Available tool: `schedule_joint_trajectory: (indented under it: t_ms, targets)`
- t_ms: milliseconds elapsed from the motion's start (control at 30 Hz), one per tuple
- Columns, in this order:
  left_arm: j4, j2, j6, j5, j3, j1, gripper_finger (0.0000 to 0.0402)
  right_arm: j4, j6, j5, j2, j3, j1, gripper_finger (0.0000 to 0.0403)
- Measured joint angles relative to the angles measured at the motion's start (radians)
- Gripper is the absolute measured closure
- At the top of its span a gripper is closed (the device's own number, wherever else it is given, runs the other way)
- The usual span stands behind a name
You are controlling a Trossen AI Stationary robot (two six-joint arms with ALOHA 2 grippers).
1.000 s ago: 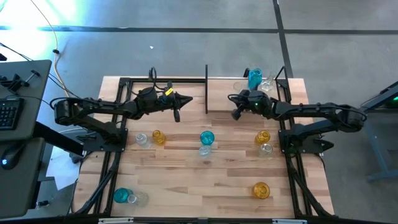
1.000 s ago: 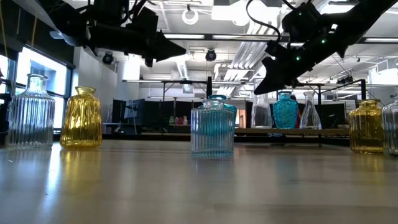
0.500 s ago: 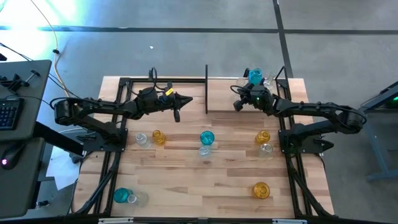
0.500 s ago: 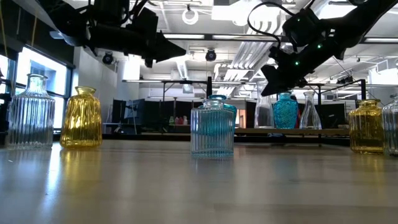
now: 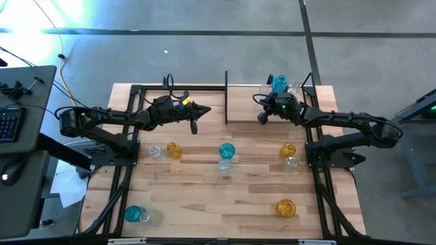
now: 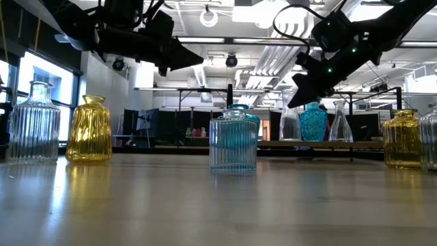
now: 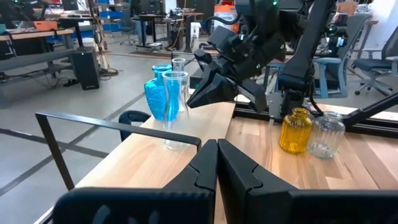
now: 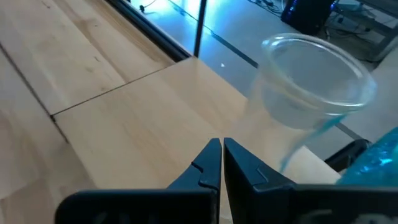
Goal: Sort vases onto shelf
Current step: Put the transparent vase on the shelf
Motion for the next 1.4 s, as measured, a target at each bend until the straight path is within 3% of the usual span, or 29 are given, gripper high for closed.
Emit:
schedule_joint_trajectory:
  t_ms: [567, 867, 1400]
  targets:
    - [0.000, 0.000, 0.000, -0.003, 0.000, 0.000, 0.0401, 0.025, -0.010, -0.055, -0.002, 0.004, -0.099, 0.0403]
    - [-0.011, 0.000, 0.001, -0.010, 0.000, 0.000, 0.0401, -0.413, -0.033, -0.072, 0.014, 0.220, -0.053, 0.0403]
    - [-0.018, 0.000, 0.001, -0.037, 0.000, 0.000, 0.0401, -0.501, -0.058, 0.112, 0.261, 0.357, -0.040, 0.0403]
